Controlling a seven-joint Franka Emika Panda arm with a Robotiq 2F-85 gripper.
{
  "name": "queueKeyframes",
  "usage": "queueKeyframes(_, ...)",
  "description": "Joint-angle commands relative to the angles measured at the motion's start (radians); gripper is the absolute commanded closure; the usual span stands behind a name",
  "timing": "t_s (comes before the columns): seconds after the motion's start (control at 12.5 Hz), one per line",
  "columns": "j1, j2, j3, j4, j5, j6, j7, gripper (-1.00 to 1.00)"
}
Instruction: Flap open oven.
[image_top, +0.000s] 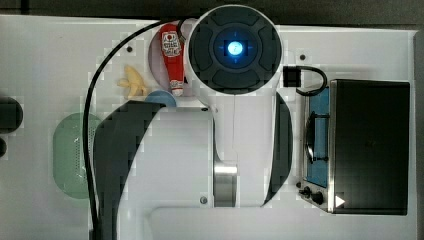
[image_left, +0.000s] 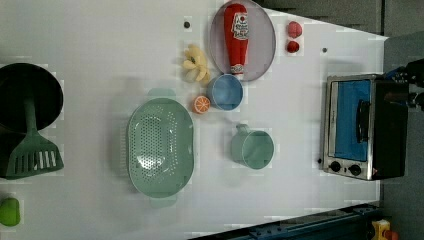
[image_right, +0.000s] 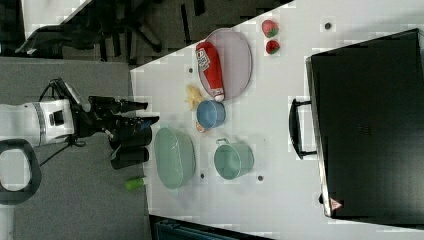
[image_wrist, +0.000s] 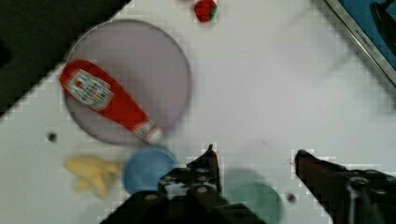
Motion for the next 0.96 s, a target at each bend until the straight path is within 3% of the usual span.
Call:
queueKeyframes(0.08,-0.045,-0.402,-0.025,-0.262,0.019,-0.158,0.1,-0.58)
queueKeyframes(0.24,-0.045,-0.402,-0.025,-0.262,0.019,-0.158,0.1,-0.99)
queueKeyframes(0.4,-0.045,-0.402,-0.025,-0.262,0.019,-0.158,0.1,-1.0)
queueKeyframes(0.48,-0.045,-0.402,-0.025,-0.262,0.019,-0.158,0.1,-0.9)
queueKeyframes(0.96,-0.047,-0.37,-0.049,-0.27,0.019,-0.151,0.097,0.56)
